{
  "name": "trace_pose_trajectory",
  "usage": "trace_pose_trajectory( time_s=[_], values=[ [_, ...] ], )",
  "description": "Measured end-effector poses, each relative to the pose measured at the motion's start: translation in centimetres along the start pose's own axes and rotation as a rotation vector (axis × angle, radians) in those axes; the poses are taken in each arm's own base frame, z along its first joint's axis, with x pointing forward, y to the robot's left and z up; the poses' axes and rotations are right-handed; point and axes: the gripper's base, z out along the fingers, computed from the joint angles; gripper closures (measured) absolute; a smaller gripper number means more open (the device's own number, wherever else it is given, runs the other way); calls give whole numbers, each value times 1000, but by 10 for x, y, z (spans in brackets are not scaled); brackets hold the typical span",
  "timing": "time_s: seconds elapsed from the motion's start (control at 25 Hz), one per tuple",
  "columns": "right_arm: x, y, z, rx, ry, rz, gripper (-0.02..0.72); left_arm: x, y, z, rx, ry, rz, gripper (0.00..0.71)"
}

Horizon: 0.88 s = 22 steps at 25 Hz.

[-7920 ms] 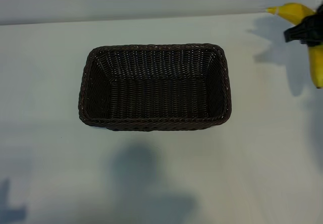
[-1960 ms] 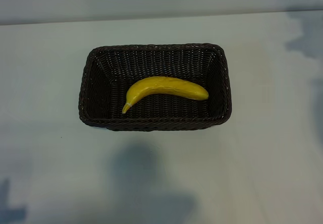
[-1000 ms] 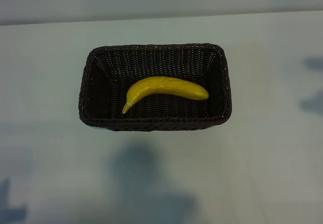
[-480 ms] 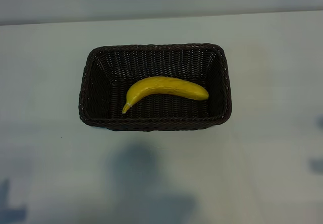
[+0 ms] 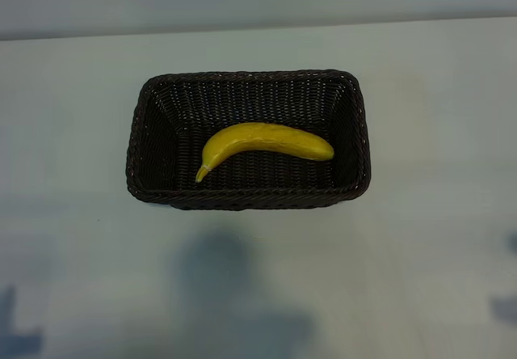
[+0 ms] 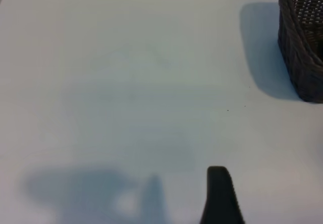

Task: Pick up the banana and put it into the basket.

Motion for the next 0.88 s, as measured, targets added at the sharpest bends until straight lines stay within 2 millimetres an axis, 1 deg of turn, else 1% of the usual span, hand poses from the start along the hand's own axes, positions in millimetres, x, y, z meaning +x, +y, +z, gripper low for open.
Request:
trace_pose_trajectory(
  time_s=[0.32, 0.88],
  values=[
    [12, 1, -16, -6, -168, -4, 205, 0, 0, 0, 0, 0, -1, 204],
    [14, 1, -16, -6, -173, -5, 205, 0, 0, 0, 0, 0, -2, 204]
  ],
)
